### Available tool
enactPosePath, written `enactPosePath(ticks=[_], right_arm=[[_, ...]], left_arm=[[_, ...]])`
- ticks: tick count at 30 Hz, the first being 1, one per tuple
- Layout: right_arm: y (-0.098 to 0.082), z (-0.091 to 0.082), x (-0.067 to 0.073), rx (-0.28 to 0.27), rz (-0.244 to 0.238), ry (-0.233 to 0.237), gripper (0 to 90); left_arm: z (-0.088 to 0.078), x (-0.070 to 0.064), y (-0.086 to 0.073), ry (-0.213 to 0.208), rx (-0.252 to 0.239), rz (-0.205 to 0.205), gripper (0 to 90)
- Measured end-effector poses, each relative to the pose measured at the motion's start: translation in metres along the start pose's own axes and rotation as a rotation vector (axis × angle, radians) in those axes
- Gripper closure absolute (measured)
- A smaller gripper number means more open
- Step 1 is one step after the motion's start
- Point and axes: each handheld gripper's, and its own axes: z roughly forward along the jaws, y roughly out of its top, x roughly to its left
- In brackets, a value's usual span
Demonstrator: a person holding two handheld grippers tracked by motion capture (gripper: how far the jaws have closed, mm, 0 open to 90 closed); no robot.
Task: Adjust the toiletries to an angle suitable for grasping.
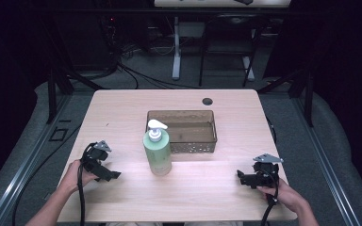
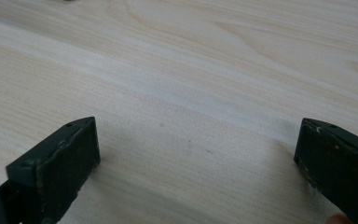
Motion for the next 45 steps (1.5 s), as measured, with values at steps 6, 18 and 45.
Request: enactPosePath(ticks=[6, 18, 45], right_arm=[[0.001, 0.001, -0.004, 0.006, -0.026, 0.025, 0.0], [0.005, 0.003, -0.011, 0.017, -0.081, 0.073, 0.0], [0.005, 0.004, -0.01, 0.011, -0.072, 0.069, 0.0]], left_arm=[[-0.006, 0.0, 0.002, 0.001, -0.021, 0.005, 0.1], [-0.025, -0.009, 0.01, 0.033, -0.061, 0.064, 0.1], [-0.082, -0.028, 0.076, -0.011, -0.115, 0.218, 0.1]])
